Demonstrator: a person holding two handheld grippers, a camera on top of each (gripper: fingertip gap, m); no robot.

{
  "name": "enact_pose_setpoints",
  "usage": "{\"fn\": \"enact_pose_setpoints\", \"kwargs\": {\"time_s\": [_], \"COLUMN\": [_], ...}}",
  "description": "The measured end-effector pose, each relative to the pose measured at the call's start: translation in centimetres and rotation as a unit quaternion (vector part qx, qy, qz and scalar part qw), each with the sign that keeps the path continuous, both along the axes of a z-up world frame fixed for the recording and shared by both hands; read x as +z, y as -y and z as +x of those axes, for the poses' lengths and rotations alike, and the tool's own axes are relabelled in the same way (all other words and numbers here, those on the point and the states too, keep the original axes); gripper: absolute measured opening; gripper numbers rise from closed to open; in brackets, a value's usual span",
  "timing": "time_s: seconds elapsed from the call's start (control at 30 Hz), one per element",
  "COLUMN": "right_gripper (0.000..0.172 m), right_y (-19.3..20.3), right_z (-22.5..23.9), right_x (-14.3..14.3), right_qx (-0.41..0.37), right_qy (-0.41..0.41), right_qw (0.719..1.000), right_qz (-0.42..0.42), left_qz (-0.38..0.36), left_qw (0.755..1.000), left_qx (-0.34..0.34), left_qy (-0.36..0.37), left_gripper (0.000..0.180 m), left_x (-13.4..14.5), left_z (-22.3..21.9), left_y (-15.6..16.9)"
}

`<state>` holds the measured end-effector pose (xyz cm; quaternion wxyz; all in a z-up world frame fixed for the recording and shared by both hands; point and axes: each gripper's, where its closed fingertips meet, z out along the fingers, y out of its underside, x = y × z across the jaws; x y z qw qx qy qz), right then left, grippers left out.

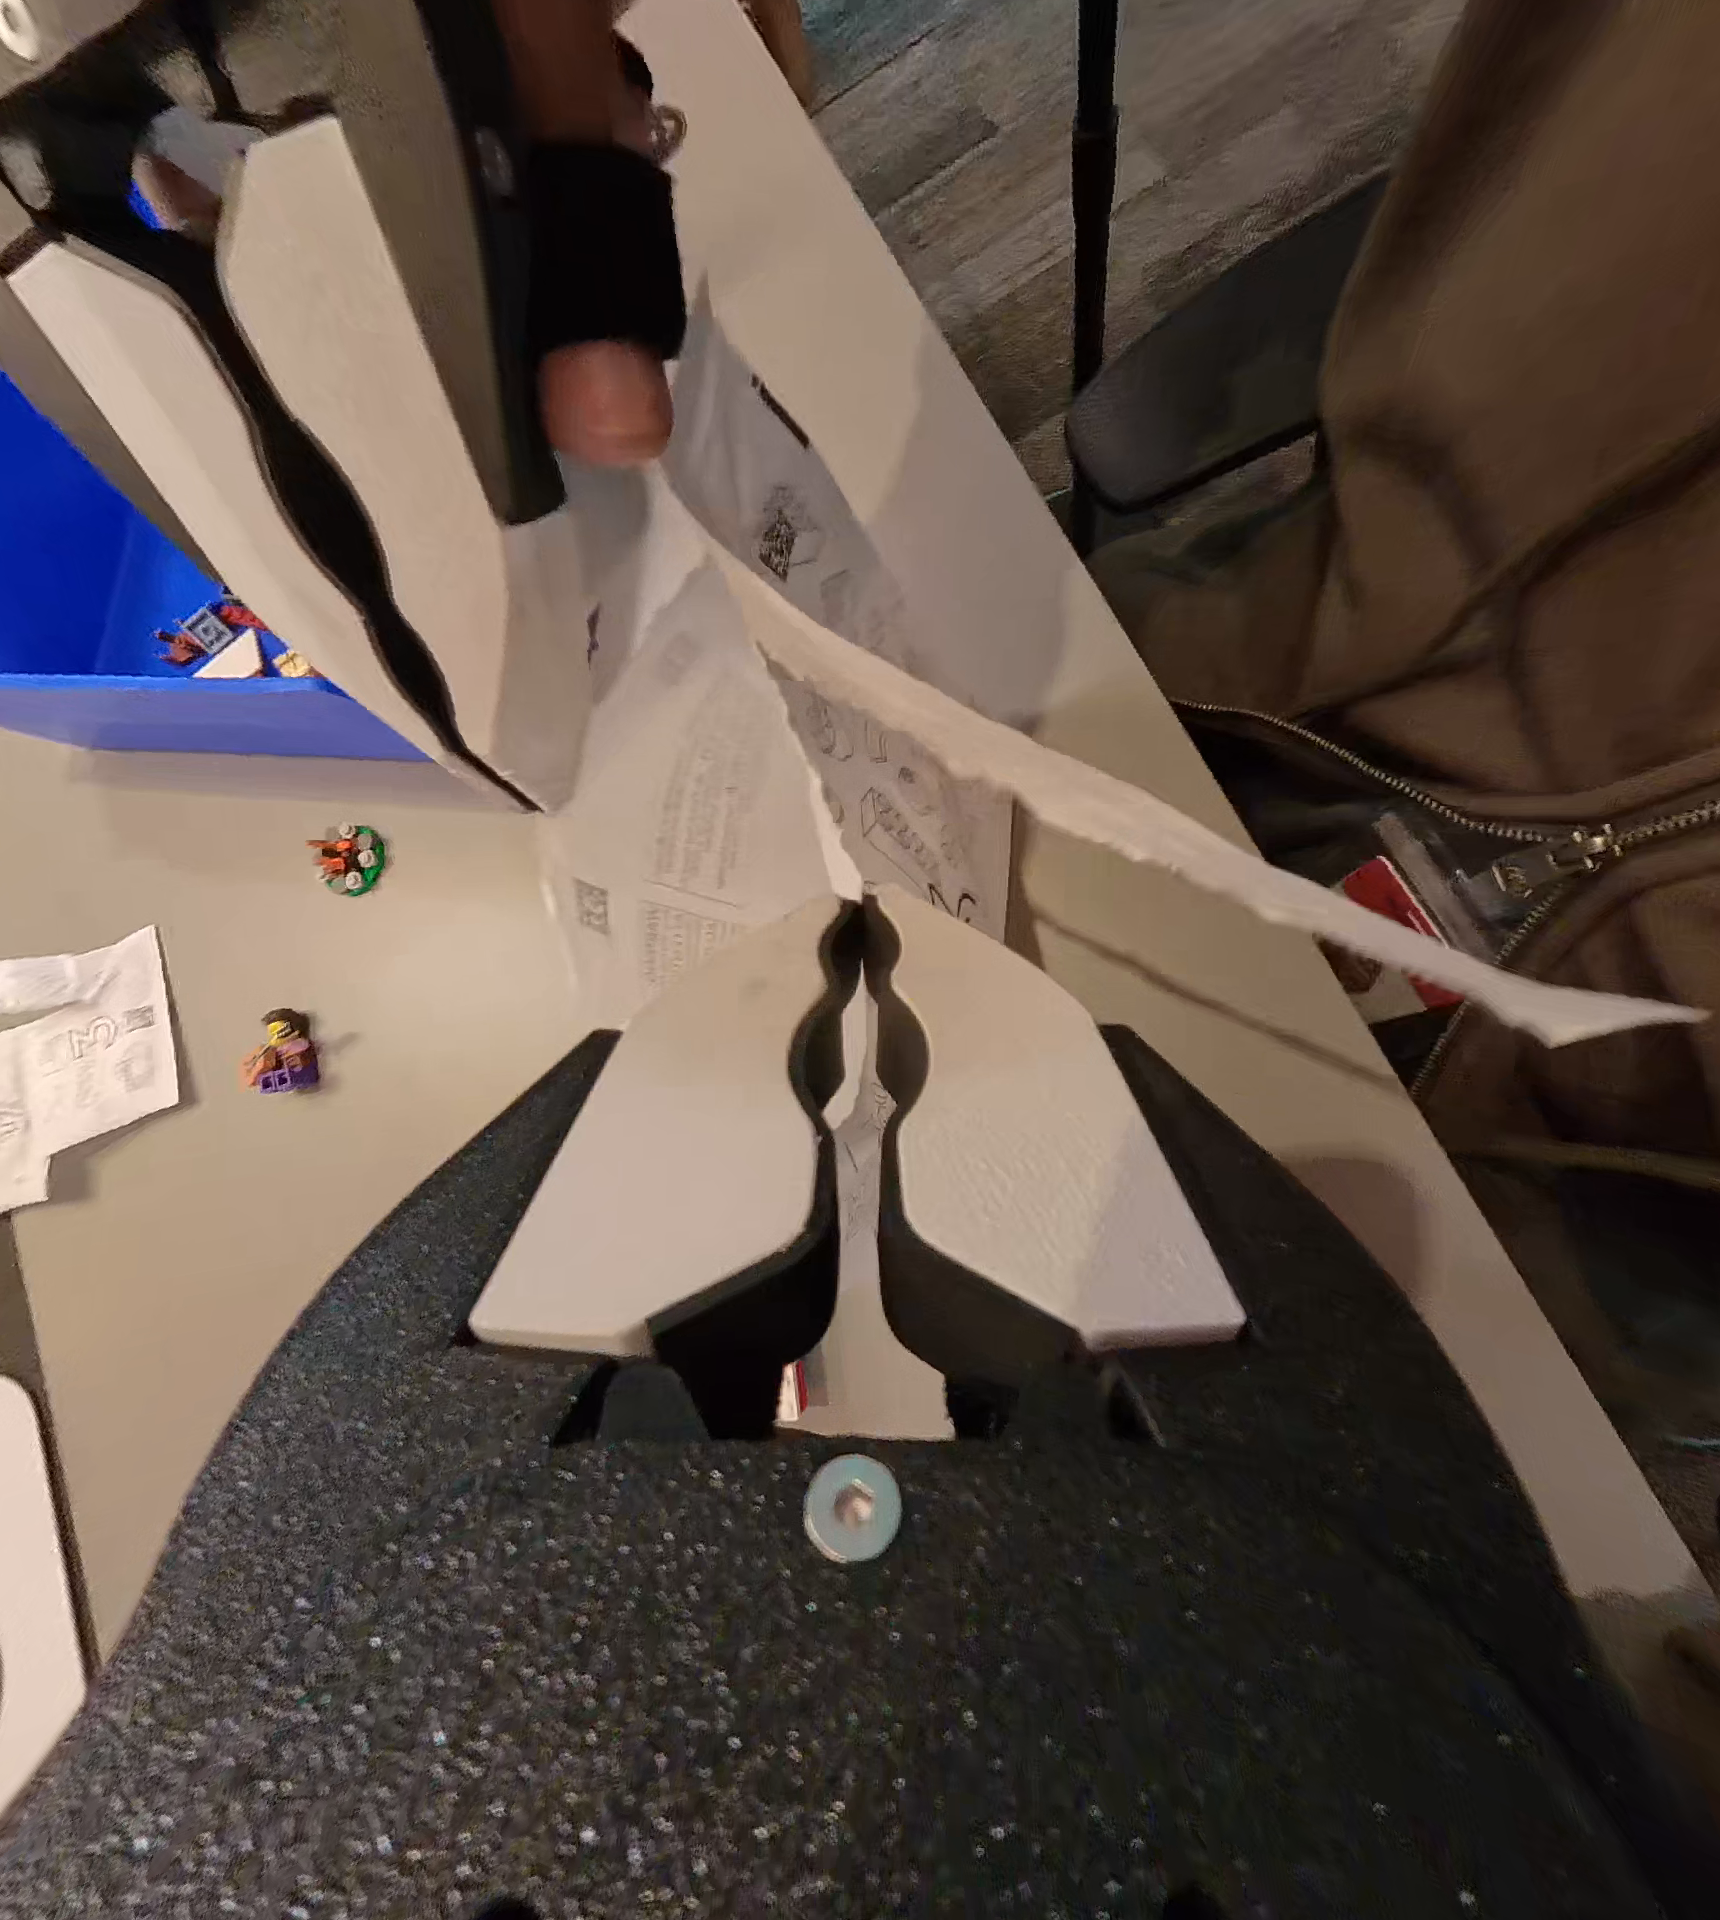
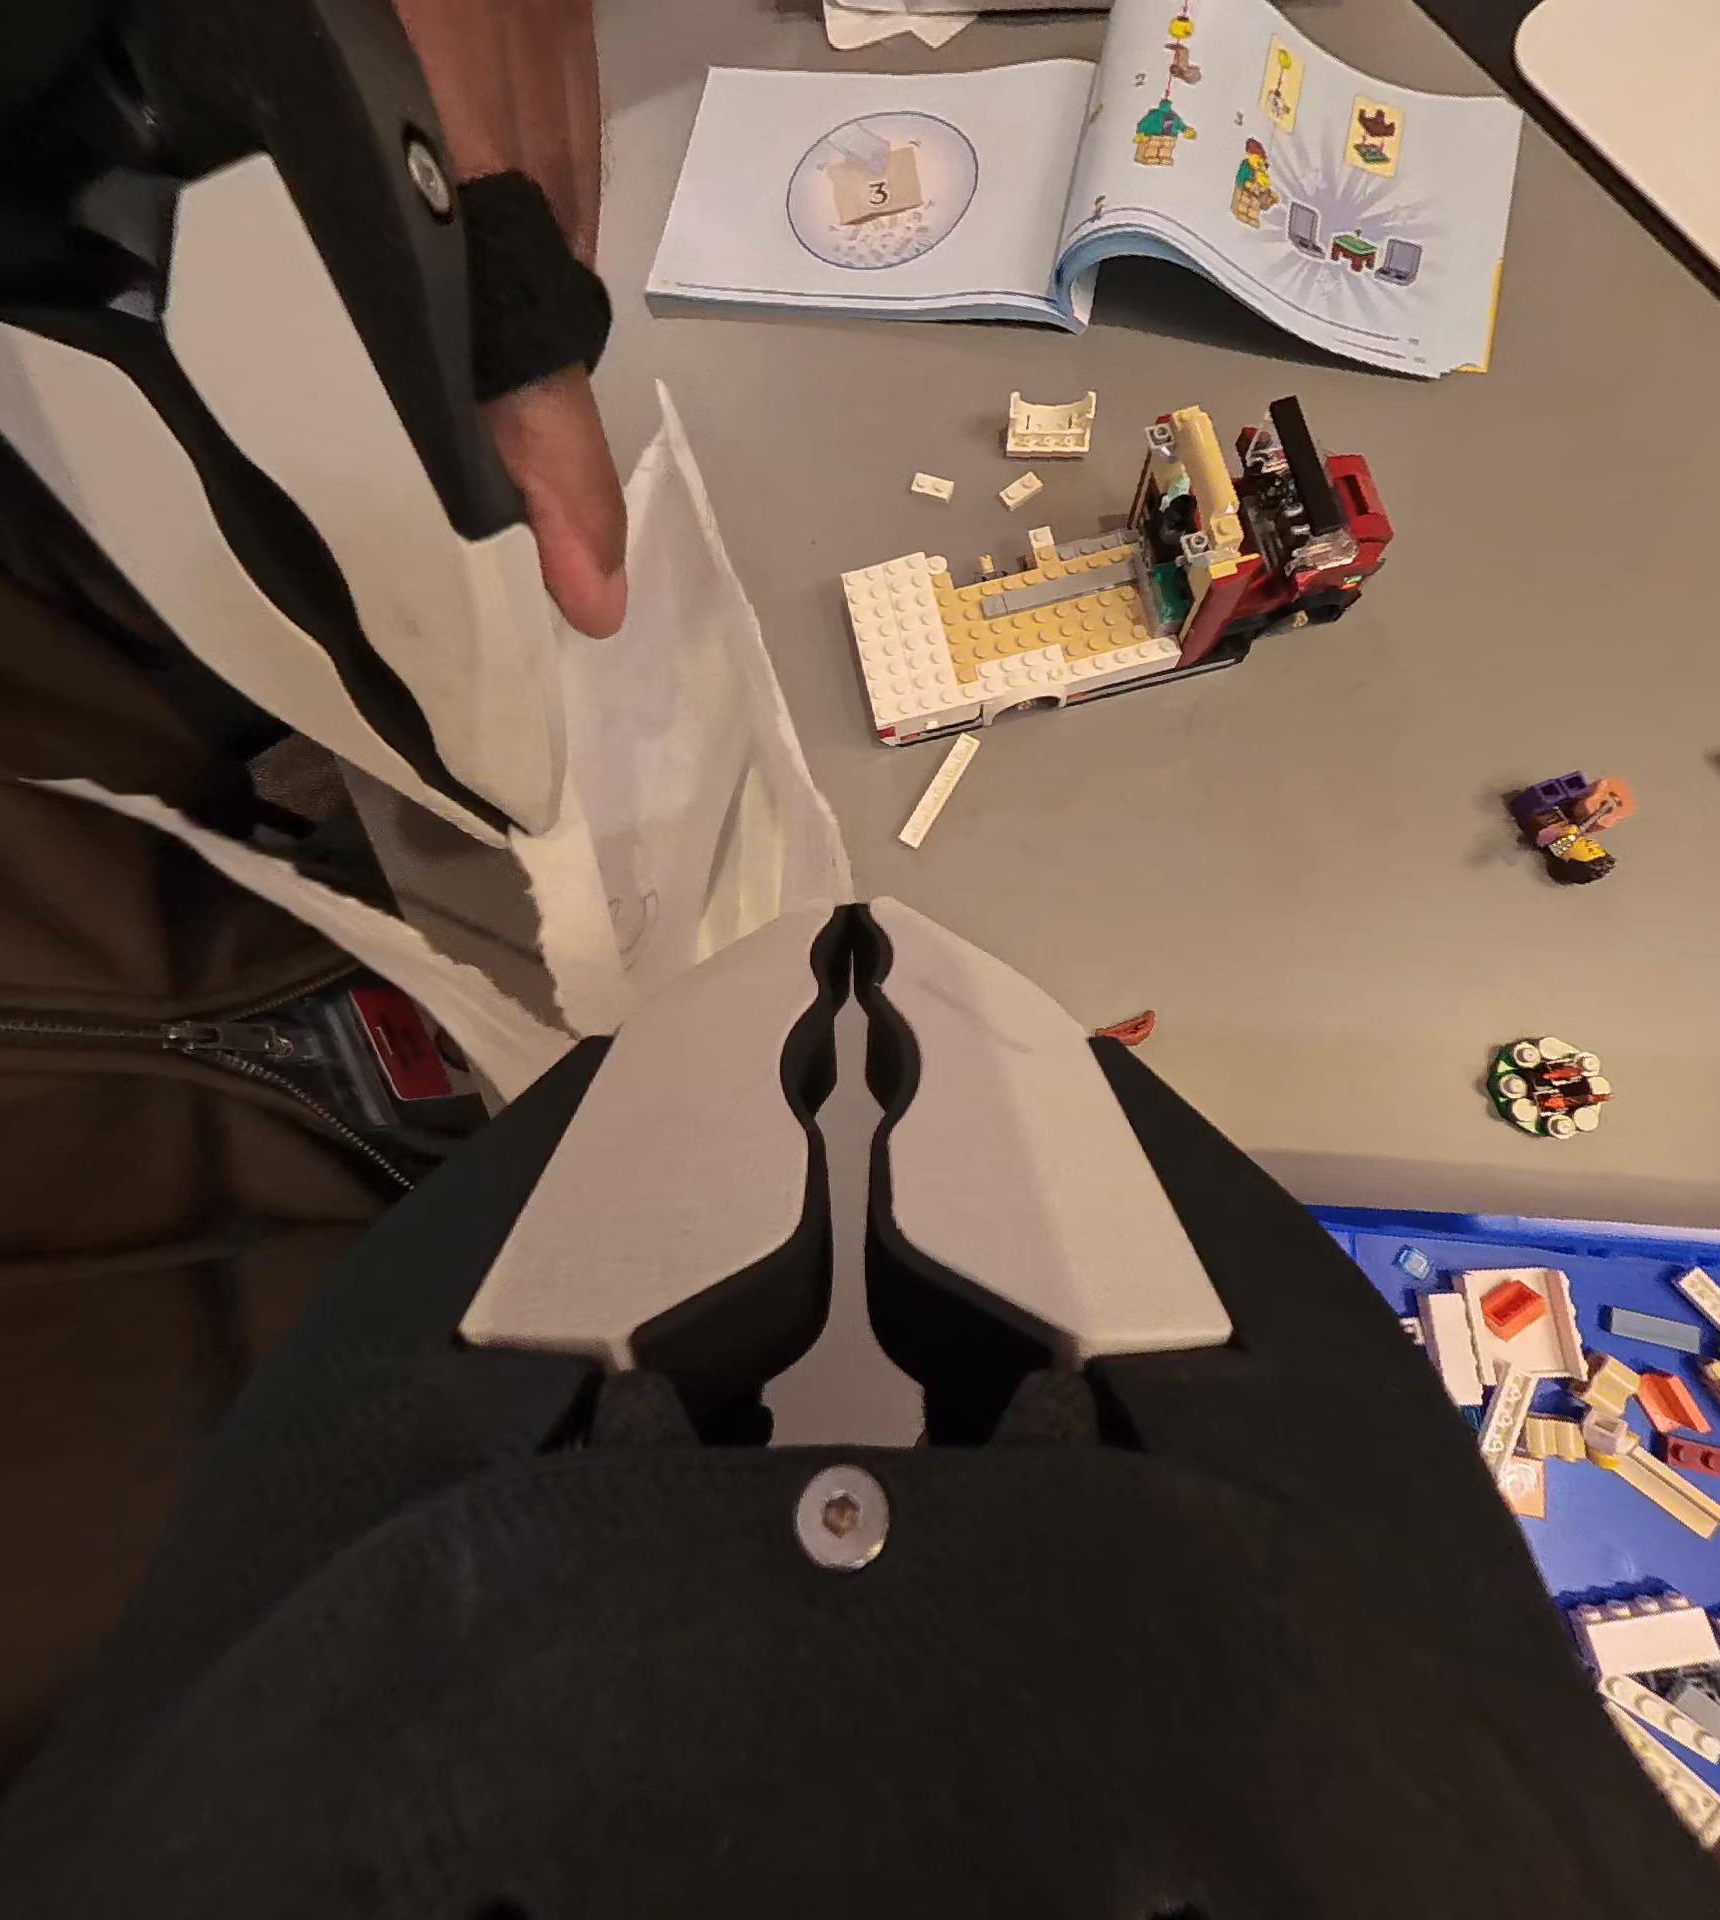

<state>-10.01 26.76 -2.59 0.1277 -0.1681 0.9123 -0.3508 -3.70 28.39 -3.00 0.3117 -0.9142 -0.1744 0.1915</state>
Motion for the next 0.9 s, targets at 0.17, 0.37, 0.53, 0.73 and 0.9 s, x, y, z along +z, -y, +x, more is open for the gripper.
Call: {"fn": "enact_pose_setpoints", "kwargs": {"time_s": [0.17,0.37,0.53,0.73,0.9], "right_gripper": [0.000,0.000,0.000,0.000,0.000], "right_y": [0.0,-0.2,-0.6,-0.5,0.0], "right_z": [1.2,2.6,4.1,3.4,1.3], "right_x": [0.2,0.5,0.7,0.6,-0.1], "right_qx": [0.023,0.046,0.076,0.076,0.062], "right_qy": [-0.003,-0.001,0.012,-0.002,-0.072], "right_qw": [1.000,0.999,0.997,0.997,0.995], "right_qz": [0.007,0.011,0.019,0.029,0.035], "left_qz": [-0.018,-0.065,-0.100,-0.106,-0.058], "left_qw": [1.000,0.997,0.994,0.994,0.997], "left_qx": [0.012,0.031,0.038,0.034,-0.006], "left_qy": [0.010,0.019,0.014,0.018,0.046], "left_gripper": [0.002,0.008,0.017,0.000,0.000], "left_x": [-0.6,-1.1,-1.5,-1.3,-0.6], "left_z": [-0.1,0.2,0.2,0.3,1.5], "left_y": [0.3,0.9,1.2,1.2,0.2]}}
